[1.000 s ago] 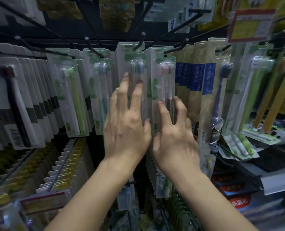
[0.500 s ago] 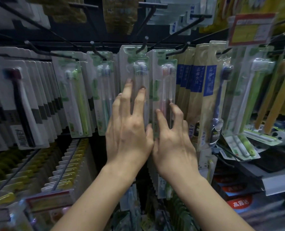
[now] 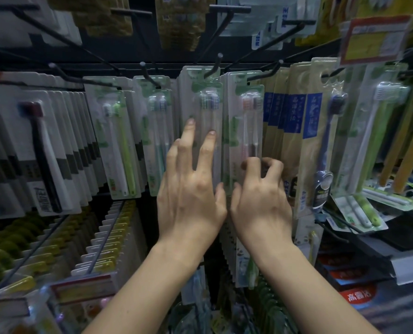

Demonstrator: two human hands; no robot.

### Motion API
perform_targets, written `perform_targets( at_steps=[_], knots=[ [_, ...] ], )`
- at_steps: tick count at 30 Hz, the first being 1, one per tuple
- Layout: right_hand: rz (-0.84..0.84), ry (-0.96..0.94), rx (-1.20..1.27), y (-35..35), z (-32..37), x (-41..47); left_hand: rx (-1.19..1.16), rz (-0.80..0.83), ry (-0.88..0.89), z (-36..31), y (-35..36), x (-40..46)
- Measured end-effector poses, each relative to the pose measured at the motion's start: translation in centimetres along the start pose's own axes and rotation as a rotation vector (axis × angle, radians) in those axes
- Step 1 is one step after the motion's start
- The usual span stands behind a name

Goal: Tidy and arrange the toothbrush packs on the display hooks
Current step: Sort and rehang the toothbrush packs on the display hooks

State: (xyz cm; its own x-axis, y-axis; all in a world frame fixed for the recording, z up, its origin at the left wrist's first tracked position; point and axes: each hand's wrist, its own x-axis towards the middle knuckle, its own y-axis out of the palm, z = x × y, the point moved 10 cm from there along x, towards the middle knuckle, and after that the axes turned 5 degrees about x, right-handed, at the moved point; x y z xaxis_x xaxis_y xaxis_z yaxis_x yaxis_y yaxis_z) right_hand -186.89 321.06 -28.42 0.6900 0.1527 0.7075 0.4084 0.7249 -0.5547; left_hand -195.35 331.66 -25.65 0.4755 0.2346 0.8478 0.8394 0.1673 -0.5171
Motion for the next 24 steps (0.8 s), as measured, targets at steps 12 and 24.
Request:
perform_targets(
  at_steps=[12,24],
  knots=[
    [-0.015,0.079,0.133,0.3,-0.8,0.9,0.009,-0.009,-0.001,0.8,-0.2,-0.3],
    [0.002,0.106,0.123,0.1,-1.3,0.7,0.017,-0.014,-0.005,1.2,-0.6,-0.6]
  ],
)
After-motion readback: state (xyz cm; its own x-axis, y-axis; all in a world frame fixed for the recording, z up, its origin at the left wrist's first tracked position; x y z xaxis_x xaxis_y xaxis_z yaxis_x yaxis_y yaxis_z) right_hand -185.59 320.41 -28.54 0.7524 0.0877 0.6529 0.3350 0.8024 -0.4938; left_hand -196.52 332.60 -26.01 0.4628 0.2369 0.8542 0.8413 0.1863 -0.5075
